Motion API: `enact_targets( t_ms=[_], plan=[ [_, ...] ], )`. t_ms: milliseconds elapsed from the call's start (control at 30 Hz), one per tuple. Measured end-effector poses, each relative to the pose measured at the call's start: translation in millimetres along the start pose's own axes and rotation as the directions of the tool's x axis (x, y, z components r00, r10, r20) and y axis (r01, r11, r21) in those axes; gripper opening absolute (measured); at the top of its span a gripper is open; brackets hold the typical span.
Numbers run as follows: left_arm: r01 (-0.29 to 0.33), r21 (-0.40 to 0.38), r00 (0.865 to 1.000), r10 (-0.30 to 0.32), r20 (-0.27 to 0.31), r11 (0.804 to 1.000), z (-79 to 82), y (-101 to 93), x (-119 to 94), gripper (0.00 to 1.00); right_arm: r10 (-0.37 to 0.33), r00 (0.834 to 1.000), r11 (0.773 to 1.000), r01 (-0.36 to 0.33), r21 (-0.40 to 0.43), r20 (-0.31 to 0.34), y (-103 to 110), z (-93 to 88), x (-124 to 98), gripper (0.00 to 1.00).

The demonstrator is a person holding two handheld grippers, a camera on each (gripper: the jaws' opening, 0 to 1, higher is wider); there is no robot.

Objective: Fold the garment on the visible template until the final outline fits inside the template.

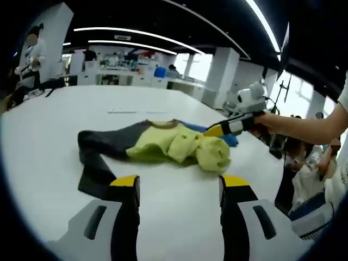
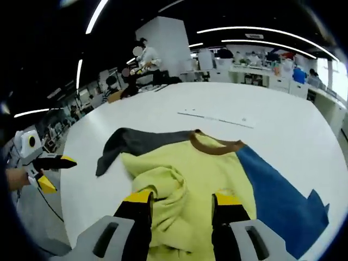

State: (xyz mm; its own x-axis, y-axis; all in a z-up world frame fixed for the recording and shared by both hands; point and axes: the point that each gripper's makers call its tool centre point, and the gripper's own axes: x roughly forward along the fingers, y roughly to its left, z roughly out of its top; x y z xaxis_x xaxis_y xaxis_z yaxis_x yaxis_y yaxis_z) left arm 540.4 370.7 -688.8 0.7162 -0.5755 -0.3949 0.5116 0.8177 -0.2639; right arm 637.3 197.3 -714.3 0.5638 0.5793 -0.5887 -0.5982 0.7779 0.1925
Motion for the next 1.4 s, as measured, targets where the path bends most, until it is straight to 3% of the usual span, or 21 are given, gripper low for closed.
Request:
enact_targets(
  t_ms=[200, 567, 967, 1167, 1400],
  plan=[
    [-0.01, -0.026, 1.0, 0.01, 0.007, 1.0, 2.5, 0.9, 15.7, 0.52, -0.004, 1.0, 1.0, 0.003, 0.027, 0.013, 4.4, -9.3, -21.6, 0.49],
    [-0.044, -0.045, 0.999, 0.044, 0.003, 0.998, 8.4, -0.2, 45.1, 0.45, -0.075, 0.997, 0.995, 0.074, 0.074, 0.01, -4.7, -33.4, -47.3, 0.5],
    [-0.062, -0.117, 0.998, 0.06, -0.016, 0.991, 4.0, 2.4, 79.2, 0.39, -0.102, 0.995, 0.989, 0.104, 0.11, -0.023, -17.2, -63.1, -47.7, 0.47],
    [-0.109, -0.133, 0.994, 0.104, -0.045, 0.985, -2.9, 11.9, 96.2, 0.33, -0.118, 0.992, 0.986, 0.121, 0.114, -0.034, -20.9, -73.4, -47.0, 0.43],
    [-0.108, -0.23, 0.994, 0.098, -0.055, 0.967, -5.5, 10.6, 117.1, 0.3, -0.138, 0.989, 0.986, 0.142, 0.086, -0.05, -21.6, -85.1, -42.1, 0.37]
  ],
)
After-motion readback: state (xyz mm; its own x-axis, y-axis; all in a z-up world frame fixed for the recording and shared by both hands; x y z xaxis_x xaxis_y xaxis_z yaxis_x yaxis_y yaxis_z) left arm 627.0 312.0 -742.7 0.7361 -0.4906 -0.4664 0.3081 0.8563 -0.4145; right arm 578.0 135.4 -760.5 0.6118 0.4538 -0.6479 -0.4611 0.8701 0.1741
